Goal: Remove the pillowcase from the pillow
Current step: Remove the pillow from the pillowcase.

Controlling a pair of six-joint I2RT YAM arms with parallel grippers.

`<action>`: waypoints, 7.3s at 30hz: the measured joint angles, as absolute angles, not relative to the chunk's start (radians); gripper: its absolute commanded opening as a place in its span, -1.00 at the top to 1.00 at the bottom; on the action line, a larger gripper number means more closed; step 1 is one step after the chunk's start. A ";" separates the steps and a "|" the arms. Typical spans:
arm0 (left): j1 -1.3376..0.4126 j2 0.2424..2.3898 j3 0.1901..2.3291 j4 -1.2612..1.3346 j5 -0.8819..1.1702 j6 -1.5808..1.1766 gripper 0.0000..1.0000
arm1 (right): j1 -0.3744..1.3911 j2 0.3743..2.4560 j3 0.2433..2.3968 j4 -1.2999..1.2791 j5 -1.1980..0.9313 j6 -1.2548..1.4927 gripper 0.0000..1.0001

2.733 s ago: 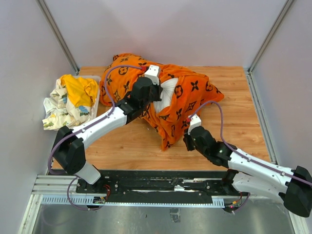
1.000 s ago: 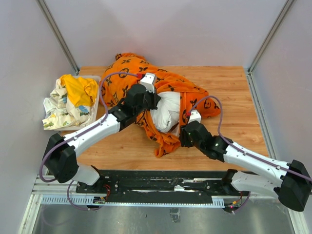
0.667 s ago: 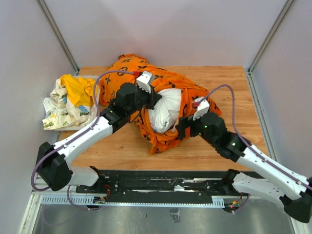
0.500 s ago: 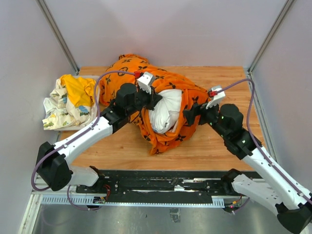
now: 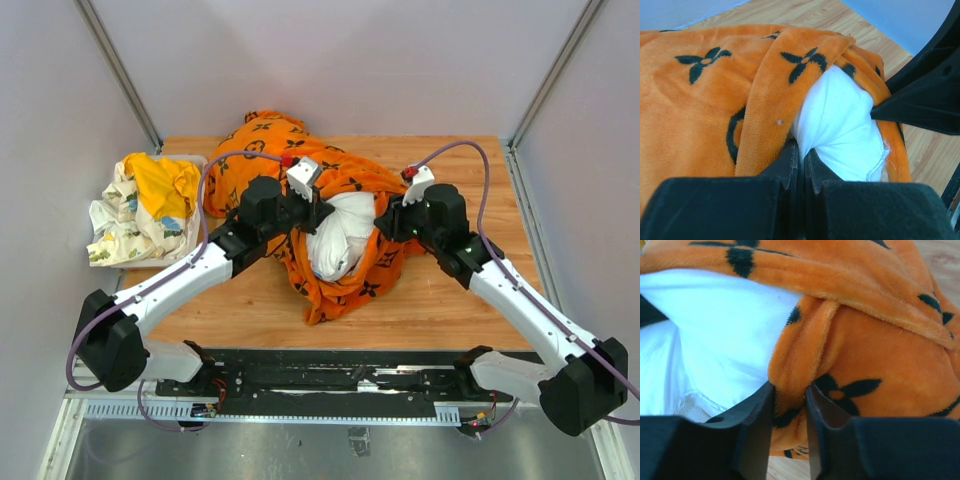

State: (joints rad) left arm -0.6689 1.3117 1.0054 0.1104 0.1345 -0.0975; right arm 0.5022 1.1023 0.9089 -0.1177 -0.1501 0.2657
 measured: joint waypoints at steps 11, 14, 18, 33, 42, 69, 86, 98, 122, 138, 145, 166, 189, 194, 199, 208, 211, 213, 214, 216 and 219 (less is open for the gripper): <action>-0.670 1.312 0.988 0.162 0.094 -0.117 0.99 | 0.330 1.076 0.868 -0.133 -0.155 0.349 0.83; -0.671 1.312 0.987 0.172 0.052 -0.142 0.99 | 0.250 1.041 0.805 -0.124 -0.150 0.403 0.88; -0.671 1.309 0.987 0.171 0.006 -0.169 0.99 | 0.142 1.055 0.731 -0.111 -0.165 0.508 0.90; -0.600 1.177 0.852 0.269 0.267 -0.257 1.00 | 0.124 1.211 0.657 0.018 -0.255 0.691 0.48; -0.580 1.175 0.845 0.335 0.516 -0.251 1.00 | 0.123 1.096 0.642 -0.065 -0.212 0.609 -0.57; -0.579 1.118 0.845 0.303 0.459 -0.232 0.99 | 0.140 1.107 0.850 -0.044 -0.419 0.542 -0.02; -0.575 0.914 0.728 0.358 0.694 -0.236 1.00 | 0.147 1.290 0.730 0.087 -0.334 0.720 -0.38; -0.585 0.947 0.759 0.416 0.383 -0.311 0.99 | 0.188 1.032 0.800 -0.120 -0.133 0.624 -0.97; -0.592 1.037 0.827 0.356 0.001 -0.384 0.99 | 0.488 0.920 0.793 0.102 -0.277 0.970 -0.97; -0.588 1.149 0.905 0.352 0.034 -0.321 1.00 | 0.652 1.126 0.925 0.213 -0.059 1.000 -0.97; -0.591 1.236 0.983 0.341 0.030 -0.295 0.99 | 0.678 1.128 0.915 0.303 -0.001 0.968 -0.97; -0.657 1.320 0.931 0.391 0.303 -0.055 0.99 | 0.712 1.157 0.896 0.218 0.300 0.944 -0.98; -0.515 1.031 0.820 0.456 0.415 -0.231 -0.99 | 0.435 1.012 0.897 -0.027 0.047 0.712 0.99; -0.516 1.091 0.878 0.435 0.354 -0.256 -0.99 | 0.434 1.065 0.910 -0.031 -0.088 0.651 0.98; -0.527 1.209 0.912 0.383 0.291 -0.267 -0.91 | 0.453 1.134 0.932 -0.027 -0.205 0.609 0.99; -0.565 1.382 0.984 0.333 0.215 -0.235 0.26 | 0.472 1.131 0.945 -0.027 -0.294 0.542 0.98; -0.566 1.413 1.013 0.324 0.202 -0.224 0.83 | 0.472 1.108 0.945 -0.034 -0.291 0.527 0.99; -0.567 1.431 1.033 0.316 0.189 -0.215 0.99 | 0.472 1.085 0.945 -0.038 -0.290 0.521 0.99; -0.570 1.433 1.036 0.315 0.181 -0.216 0.98 | 0.471 1.072 0.945 -0.043 -0.289 0.519 0.98; -0.581 1.433 1.038 0.315 0.158 -0.215 0.99 | 0.465 1.047 0.945 -0.060 -0.289 0.517 0.99; -0.591 1.432 1.042 0.309 0.089 -0.215 0.99 | 0.413 1.011 0.945 -0.088 -0.319 0.519 0.99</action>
State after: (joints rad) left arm -0.5915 1.4319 1.0420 0.3092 0.0895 -0.2146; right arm 0.4133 1.0107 0.9455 -0.0883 -0.3187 0.5190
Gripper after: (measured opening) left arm 0.028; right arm 0.118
